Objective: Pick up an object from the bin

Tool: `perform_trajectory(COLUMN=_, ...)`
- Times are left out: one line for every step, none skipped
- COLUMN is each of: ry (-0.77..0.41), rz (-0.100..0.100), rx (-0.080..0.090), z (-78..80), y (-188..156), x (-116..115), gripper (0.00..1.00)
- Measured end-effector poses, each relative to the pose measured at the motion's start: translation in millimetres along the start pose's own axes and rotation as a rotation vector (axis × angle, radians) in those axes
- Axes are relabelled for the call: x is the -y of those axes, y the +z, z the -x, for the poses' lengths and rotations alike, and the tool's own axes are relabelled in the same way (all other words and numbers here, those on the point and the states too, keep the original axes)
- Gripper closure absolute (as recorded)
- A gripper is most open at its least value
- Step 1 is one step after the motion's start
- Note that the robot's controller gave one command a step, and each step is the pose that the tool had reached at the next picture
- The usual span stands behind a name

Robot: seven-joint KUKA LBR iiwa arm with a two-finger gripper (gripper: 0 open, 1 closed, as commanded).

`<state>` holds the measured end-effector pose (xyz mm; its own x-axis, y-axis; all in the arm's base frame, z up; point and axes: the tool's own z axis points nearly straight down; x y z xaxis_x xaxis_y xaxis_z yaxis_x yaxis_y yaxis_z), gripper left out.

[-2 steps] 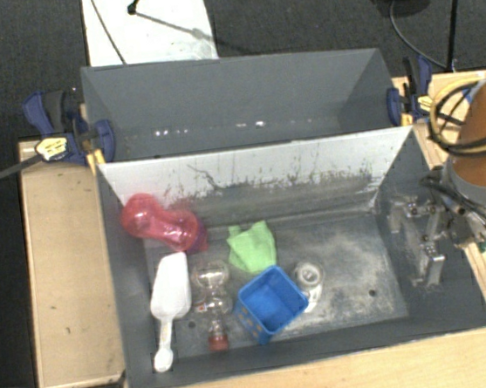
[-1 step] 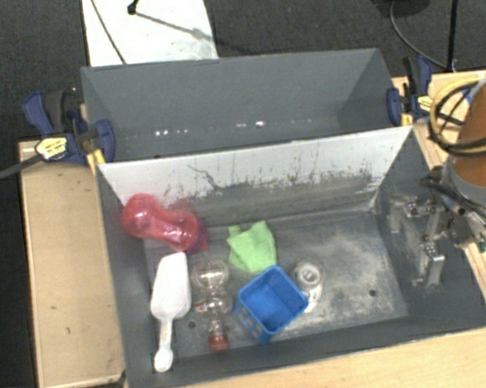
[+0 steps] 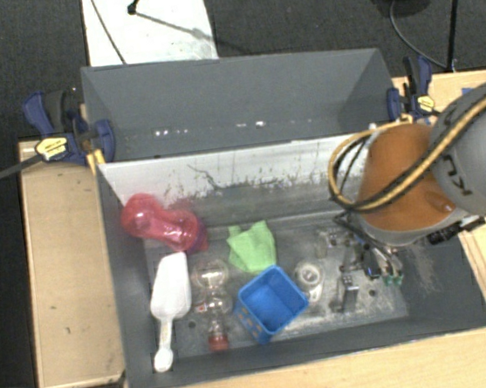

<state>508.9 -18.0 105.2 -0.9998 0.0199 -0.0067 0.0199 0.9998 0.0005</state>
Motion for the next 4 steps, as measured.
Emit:
perform_trajectory(ry=-0.14, rz=0.001, rx=-0.009, z=-4.6, y=-14, x=-30, gripper=0.0)
perform_trajectory(ry=-0.047, rz=0.0, rx=-0.001, z=8.7, y=-16, x=-66, gripper=0.0)
perform_trajectory(ry=-0.206, rz=-0.001, rx=-0.005, z=-10.3, y=19, x=-101, gripper=0.0)
perform_trajectory(ry=-0.199, rz=-0.002, rx=0.003, z=8.2, y=30, x=-136, gripper=1.0)
